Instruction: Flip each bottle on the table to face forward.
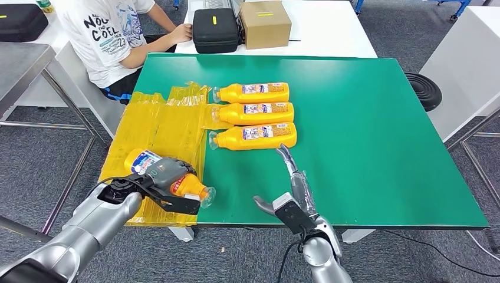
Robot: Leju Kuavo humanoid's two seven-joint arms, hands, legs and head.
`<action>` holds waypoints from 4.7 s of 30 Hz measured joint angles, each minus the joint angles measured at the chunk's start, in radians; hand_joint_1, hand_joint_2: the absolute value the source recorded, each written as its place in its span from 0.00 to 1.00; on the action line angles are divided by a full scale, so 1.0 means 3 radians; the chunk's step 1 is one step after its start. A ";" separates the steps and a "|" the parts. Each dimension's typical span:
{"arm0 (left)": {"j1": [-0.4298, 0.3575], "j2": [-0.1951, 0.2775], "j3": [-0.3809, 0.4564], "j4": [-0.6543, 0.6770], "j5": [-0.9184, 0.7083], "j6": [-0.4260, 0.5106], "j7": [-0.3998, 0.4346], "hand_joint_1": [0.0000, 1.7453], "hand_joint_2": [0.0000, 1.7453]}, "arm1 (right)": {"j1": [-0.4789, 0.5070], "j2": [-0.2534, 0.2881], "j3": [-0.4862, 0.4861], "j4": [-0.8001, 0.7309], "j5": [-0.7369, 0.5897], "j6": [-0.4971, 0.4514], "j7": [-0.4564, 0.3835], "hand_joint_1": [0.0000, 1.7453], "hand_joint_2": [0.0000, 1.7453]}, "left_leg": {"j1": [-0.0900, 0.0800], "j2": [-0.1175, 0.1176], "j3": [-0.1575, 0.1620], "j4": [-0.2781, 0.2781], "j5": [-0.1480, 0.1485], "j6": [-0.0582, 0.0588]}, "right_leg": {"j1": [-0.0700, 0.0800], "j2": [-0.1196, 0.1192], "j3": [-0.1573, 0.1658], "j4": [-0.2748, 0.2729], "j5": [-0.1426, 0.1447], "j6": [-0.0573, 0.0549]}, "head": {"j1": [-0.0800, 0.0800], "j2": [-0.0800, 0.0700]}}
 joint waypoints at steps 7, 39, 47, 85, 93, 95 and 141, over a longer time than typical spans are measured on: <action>-0.0034 -0.0008 -0.0033 0.0091 0.0005 0.0008 0.0031 0.00 1.00 | -0.0014 0.0000 0.0004 0.0023 -0.0008 0.0000 -0.0002 0.00 1.00 | 0.0000 0.0000 0.0002 0.0000 0.0001 0.0000 | 0.0000 0.0000 0.0003 0.0000 0.0000 0.0000 | 0.0000 0.0000; -0.0066 0.0225 -0.0109 -0.0047 -0.0034 -0.0099 0.0006 0.00 1.00 | -0.0055 -0.0023 0.0005 0.0142 -0.0080 -0.0005 -0.0045 0.00 1.00 | 0.0002 0.0002 0.0010 0.0000 0.0001 -0.0001 | 0.0003 0.0003 0.0009 0.0002 0.0001 -0.0001 | 0.0000 0.0000; 0.0060 0.0624 -0.0155 -0.0479 -0.0011 -0.0168 -0.0001 0.00 1.00 | -0.0052 -0.0044 0.0005 0.0199 -0.0105 -0.0025 -0.0093 0.00 1.00 | 0.0005 0.0001 0.0001 0.0000 0.0001 -0.0003 | 0.0005 0.0003 0.0001 0.0004 -0.0003 -0.0004 | 0.0001 0.0000; -0.0042 0.0808 -0.0503 -0.0740 0.0432 -0.0417 -0.0261 0.00 1.00 | -0.0108 -0.0046 -0.0004 0.0223 -0.0266 -0.0013 -0.0021 0.00 1.00 | 0.0004 0.0000 -0.0004 0.0000 0.0001 -0.0003 | 0.0004 0.0003 -0.0005 0.0004 -0.0002 -0.0004 | 0.0001 0.0000; -0.0061 0.0838 -0.0546 -0.0753 0.0433 -0.0492 -0.0322 0.00 1.00 | -0.0111 -0.0046 -0.0023 0.0224 -0.0292 -0.0019 0.0002 0.00 1.00 | 0.0004 0.0000 -0.0004 0.0000 0.0001 -0.0003 | 0.0004 0.0003 -0.0005 0.0004 -0.0002 -0.0004 | 0.0001 0.0000; -0.0065 0.0854 -0.0547 -0.0775 0.0491 -0.0530 -0.0374 0.00 1.00 | -0.0111 -0.0046 -0.0029 0.0225 -0.0298 -0.0019 0.0007 0.00 1.00 | 0.0004 0.0000 -0.0004 0.0000 0.0001 -0.0003 | 0.0004 0.0003 -0.0005 0.0004 -0.0002 -0.0004 | 0.0001 0.0000; 0.1393 -0.0347 0.1495 -0.1931 0.2353 0.0997 -0.0445 0.00 1.00 | -0.0389 -0.0386 -0.0153 0.0199 0.1241 0.0158 0.1046 0.00 1.00 | -0.0002 0.0000 -0.0016 0.0001 0.0000 -0.0001 | -0.0002 0.0003 -0.0015 0.0002 -0.0001 -0.0001 | 0.0000 0.0000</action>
